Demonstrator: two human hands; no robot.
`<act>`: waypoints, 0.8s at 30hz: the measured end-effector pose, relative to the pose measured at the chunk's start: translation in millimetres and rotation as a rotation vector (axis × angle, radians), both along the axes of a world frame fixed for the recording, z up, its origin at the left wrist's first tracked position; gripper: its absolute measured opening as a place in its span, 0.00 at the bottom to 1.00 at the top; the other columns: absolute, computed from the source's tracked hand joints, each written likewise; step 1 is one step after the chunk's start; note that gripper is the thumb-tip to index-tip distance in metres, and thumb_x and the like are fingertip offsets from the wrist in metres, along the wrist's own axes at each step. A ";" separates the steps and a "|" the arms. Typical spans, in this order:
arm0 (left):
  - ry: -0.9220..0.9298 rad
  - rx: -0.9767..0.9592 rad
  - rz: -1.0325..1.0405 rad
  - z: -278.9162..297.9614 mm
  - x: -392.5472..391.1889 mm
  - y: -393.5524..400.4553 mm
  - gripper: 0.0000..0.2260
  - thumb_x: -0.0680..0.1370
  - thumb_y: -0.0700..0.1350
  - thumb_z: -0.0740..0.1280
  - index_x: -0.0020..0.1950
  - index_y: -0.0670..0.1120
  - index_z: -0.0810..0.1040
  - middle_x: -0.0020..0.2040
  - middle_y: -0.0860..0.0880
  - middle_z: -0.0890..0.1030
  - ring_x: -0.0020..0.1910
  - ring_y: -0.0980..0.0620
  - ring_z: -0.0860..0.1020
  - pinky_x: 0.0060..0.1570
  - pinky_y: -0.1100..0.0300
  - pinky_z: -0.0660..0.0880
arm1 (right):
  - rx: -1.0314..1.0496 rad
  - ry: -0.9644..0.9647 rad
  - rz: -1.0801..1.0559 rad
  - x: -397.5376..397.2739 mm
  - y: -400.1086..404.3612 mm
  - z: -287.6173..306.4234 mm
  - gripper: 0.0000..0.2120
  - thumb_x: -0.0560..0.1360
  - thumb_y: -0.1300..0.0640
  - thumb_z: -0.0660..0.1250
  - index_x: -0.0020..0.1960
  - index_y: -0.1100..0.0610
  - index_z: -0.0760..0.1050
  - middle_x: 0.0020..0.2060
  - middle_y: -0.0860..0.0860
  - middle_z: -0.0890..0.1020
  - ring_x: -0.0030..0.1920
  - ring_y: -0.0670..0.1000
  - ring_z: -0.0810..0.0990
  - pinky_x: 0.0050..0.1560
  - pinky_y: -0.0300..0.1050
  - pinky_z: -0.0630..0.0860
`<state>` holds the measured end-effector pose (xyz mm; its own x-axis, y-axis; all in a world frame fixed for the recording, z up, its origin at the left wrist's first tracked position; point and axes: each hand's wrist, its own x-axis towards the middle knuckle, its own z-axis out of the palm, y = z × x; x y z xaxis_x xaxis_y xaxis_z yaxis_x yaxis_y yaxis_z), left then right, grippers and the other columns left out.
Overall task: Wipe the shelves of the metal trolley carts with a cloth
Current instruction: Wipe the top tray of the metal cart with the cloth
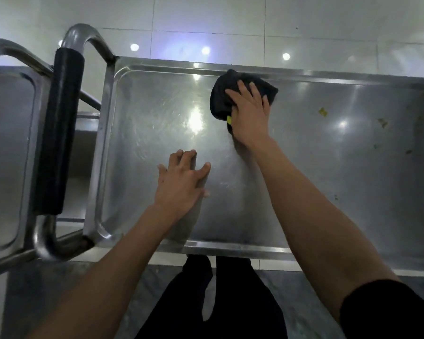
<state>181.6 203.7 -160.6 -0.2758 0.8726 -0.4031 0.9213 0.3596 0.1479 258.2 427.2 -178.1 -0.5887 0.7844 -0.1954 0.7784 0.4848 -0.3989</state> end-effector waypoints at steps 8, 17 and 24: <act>0.007 0.053 0.002 -6.5 -1.4 -4.7 0.30 0.72 0.65 0.71 0.72 0.61 0.66 0.74 0.48 0.61 0.73 0.41 0.57 0.64 0.35 0.70 | -0.001 0.028 0.044 -0.5 6.1 -1.6 0.21 0.83 0.58 0.57 0.75 0.46 0.68 0.79 0.48 0.61 0.80 0.53 0.53 0.79 0.58 0.46; -0.053 0.099 -0.081 -3.6 -23.4 -11.0 0.31 0.73 0.62 0.71 0.71 0.52 0.68 0.74 0.52 0.65 0.73 0.45 0.62 0.57 0.36 0.75 | -0.032 0.080 0.012 88.7 -149.0 -2.4 0.22 0.81 0.59 0.60 0.74 0.47 0.69 0.79 0.49 0.62 0.80 0.54 0.54 0.79 0.60 0.48; -0.069 0.147 -0.102 4.8 -41.3 -27.6 0.22 0.71 0.57 0.75 0.61 0.51 0.76 0.62 0.49 0.69 0.66 0.46 0.65 0.47 0.48 0.75 | -0.056 0.110 0.015 139.3 -269.3 -1.1 0.23 0.79 0.61 0.63 0.73 0.48 0.70 0.78 0.49 0.63 0.80 0.54 0.53 0.79 0.62 0.49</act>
